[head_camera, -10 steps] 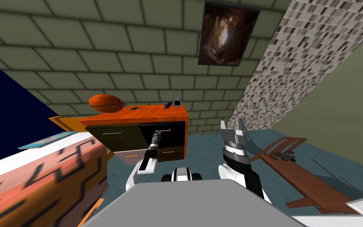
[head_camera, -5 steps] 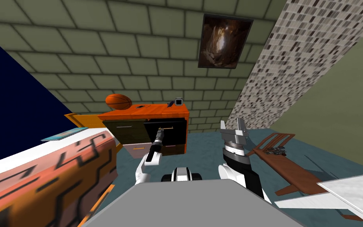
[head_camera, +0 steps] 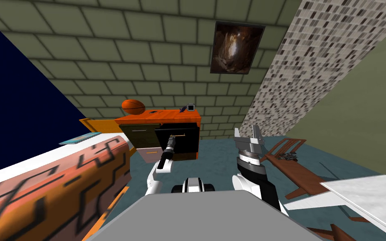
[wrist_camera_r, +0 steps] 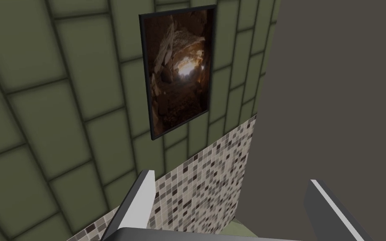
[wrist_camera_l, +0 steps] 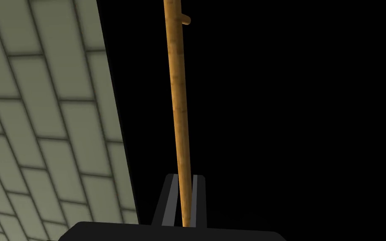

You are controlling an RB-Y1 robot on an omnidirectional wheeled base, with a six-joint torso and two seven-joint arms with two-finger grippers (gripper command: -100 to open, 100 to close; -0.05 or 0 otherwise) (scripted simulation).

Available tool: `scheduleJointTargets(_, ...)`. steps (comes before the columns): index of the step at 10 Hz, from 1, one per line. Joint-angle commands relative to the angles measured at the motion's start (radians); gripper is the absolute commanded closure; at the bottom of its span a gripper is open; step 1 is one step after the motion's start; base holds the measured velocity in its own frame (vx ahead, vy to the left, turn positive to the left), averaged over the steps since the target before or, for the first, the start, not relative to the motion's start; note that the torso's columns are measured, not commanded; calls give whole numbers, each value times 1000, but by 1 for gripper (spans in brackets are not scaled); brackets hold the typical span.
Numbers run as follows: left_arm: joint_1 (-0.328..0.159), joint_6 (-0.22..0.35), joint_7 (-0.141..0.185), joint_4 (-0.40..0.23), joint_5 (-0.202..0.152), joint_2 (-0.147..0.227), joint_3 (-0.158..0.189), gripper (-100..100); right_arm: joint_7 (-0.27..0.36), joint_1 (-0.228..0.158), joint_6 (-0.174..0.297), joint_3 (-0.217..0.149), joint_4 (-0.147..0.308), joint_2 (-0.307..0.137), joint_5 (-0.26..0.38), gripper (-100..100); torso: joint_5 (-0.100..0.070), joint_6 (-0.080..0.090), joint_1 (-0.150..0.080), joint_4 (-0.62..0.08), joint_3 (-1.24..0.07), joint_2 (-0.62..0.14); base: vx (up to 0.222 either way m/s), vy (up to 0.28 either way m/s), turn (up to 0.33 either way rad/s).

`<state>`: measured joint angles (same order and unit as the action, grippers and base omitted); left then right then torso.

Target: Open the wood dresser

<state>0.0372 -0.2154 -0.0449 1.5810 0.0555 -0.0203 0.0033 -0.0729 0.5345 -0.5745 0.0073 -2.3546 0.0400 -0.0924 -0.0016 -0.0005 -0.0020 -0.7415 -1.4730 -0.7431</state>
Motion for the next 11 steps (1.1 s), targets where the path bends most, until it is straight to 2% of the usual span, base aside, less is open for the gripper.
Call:
scheduleJointTargets(1, 7, -3, 0, 20, 1, 1, -6, 100, 0, 0, 0, 0, 0, 0, 0, 0, 0, 0, 0, -1, 0, 0, -167, -2, 7)
scheduleJointTargets(2, 11, 2, 1, 13, 1, 0, -6, 100, 0, 0, 0, 0, 0, 0, 0, 0, 0, 0, 1, -1, 0, 0, -79, -1, -4)
scheduleJointTargets(3, 6, 46, 0, 44, 1, -2, -7, -100, 0, 0, 0, 0, 0, 0, 0, 0, -1, 0, 1, -1, -3, 5, -26, 2, 4)
scheduleJointTargets(11, -29, 212, -2, 177, 4, -8, -7, -100, 0, 0, 0, 0, 0, 0, 0, 0, 1, 0, 2, 3, -3, 5, -13, 6, 3)
